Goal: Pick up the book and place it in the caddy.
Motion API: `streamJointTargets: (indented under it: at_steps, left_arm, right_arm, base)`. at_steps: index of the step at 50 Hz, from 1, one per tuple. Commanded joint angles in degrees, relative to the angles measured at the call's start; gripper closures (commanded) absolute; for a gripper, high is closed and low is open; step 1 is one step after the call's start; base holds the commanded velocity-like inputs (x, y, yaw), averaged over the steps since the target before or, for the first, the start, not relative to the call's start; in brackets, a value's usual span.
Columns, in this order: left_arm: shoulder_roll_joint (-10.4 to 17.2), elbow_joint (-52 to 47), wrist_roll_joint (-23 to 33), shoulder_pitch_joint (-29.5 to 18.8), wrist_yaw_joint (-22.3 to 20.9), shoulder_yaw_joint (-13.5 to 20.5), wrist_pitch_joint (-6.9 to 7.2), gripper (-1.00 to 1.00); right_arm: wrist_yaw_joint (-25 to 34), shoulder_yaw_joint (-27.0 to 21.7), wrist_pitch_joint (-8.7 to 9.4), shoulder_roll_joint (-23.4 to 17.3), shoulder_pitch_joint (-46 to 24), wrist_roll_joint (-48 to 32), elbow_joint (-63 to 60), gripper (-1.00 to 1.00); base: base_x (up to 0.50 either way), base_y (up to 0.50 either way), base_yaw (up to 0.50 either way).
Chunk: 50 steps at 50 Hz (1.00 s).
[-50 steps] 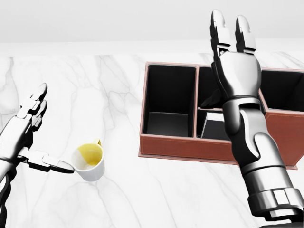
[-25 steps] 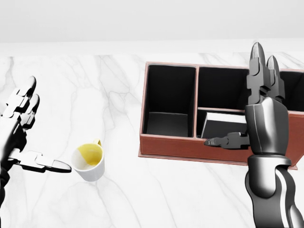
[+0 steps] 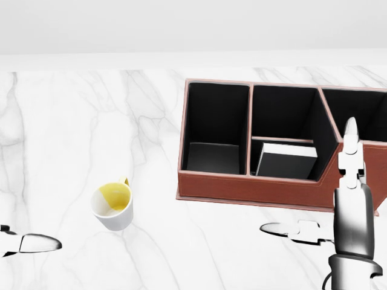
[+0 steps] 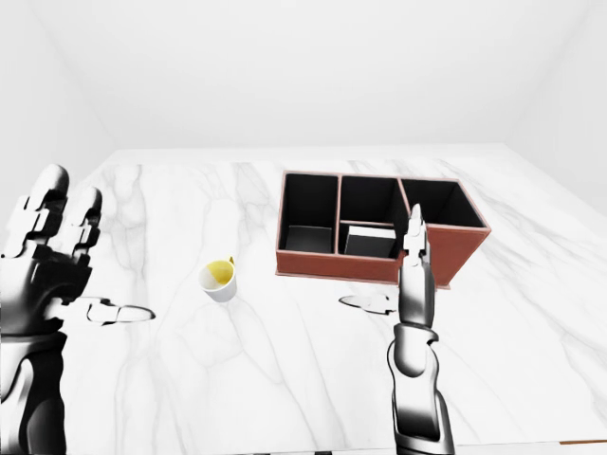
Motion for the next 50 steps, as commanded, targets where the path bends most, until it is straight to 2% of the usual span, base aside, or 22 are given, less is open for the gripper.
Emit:
streamJointTargets:
  at_steps: [1,4,9,11,13,20,26,30,31,33,34,35,36,37,40,42,44,50]
  left_arm:
    - [-3.9,-11.8,-5.9,6.9,-3.4,5.6,0.00,-1.00]
    - [-4.5,-13.0,-6.8,7.8,-4.3,6.5,0.00,-1.00]
    - [-6.7,-14.4,-8.3,10.8,-7.1,8.2,0.00,-1.00]
    - [-7.3,-15.1,-8.9,11.5,-7.9,9.1,0.00,-1.00]
    - [-7.8,-15.7,-9.7,12.0,-8.7,10.0,0.00,-1.00]
    - [-8.7,-16.0,-11.2,12.8,-9.9,12.2,0.00,-1.00]
    - [-9.6,-17.6,-12.5,13.8,-10.8,13.7,0.00,-1.00]
    - [-10.2,-18.4,-12.9,14.2,-11.4,14.4,0.00,-1.00]
    - [-10.1,-18.5,-13.1,14.2,-11.4,14.5,0.00,-1.00]
    - [-10.1,-18.7,-13.6,14.1,-11.4,15.0,0.00,-1.00]
    - [-10.0,-18.7,-13.7,14.0,-11.3,15.1,0.00,-1.00]
    - [-10.0,-18.5,-13.7,13.9,-11.3,15.2,0.00,-1.00]
    - [-10.0,-18.4,-13.7,13.9,-11.3,15.1,0.00,-1.00]
    - [-9.9,-18.1,-13.7,13.8,-11.2,15.2,0.00,-1.00]
    - [-9.8,-18.3,-14.5,13.8,-11.2,15.7,0.00,-1.00]
    - [-9.7,-18.4,-15.1,13.9,-11.1,16.2,0.00,-1.00]
    - [-9.8,-18.7,-15.7,14.1,-11.3,16.7,0.00,-1.00]
    - [-10.2,-19.4,-17.1,14.7,-12.0,17.9,0.00,-1.00]
  right_arm:
    - [-2.3,-1.5,0.00,2.2,8.7,4.0,1.2,-1.00]
    - [0.0,-2.4,0.00,2.9,10.8,6.4,-1.6,-1.00]
    - [-2.8,-5.8,0.00,5.3,10.4,3.8,9.7,-1.00]
    - [2.7,-3.9,0.00,4.1,14.8,11.6,-6.9,-1.00]
    - [5.0,-4.9,0.00,5.1,15.4,13.7,-9.1,-1.00]
    - [5.1,-7.9,0.00,8.2,13.6,12.9,1.5,-1.00]
    - [2.3,-12.0,0.00,10.3,10.2,8.2,14.6,-1.00]
    - [0.1,-16.8,0.00,11.4,6.0,3.9,24.9,-1.00]
    - [-1.6,-16.8,0.00,11.1,5.8,2.6,25.2,-1.00]
    - [-9.5,-17.1,0.00,9.8,5.6,-4.3,25.9,-1.00]
    - [-2.7,-6.1,0.00,5.7,18.4,10.7,-3.3,-1.00]
    - [1.2,-5.3,0.00,4.7,21.8,15.9,-16.2,-1.00]
    - [3.9,-5.8,0.00,5.5,22.2,18.0,-19.6,-1.00]
    - [7.2,-7.0,0.00,5.3,23.4,22.3,-29.3,-1.00]
    - [14.0,-9.2,0.00,9.4,23.2,26.6,-30.9,-1.00]
    - [16.9,-11.1,0.00,10.8,22.3,29.3,-37.0,-1.00]
    - [19.8,-11.6,0.00,13.0,22.5,30.6,-35.5,-1.00]
    - [23.4,-12.7,0.00,15.7,22.5,33.1,-39.0,-1.00]
  base:
    - [0.00,0.00,0.00]
    - [0.00,0.00,0.00]
    - [0.00,0.00,0.00]
    - [0.00,0.00,0.00]
    - [0.00,0.00,0.00]
    - [0.00,0.00,0.00]
    - [0.00,0.00,0.00]
    - [0.00,0.00,0.00]
    - [0.00,0.00,0.00]
    - [0.00,0.00,0.00]
    - [0.00,0.00,0.00]
    - [0.00,0.00,0.00]
    - [0.00,0.00,0.00]
    - [0.00,0.00,0.00]
    - [0.00,0.00,0.00]
    - [0.00,0.00,0.00]
    - [0.00,0.00,0.00]
    - [0.00,0.00,0.00]
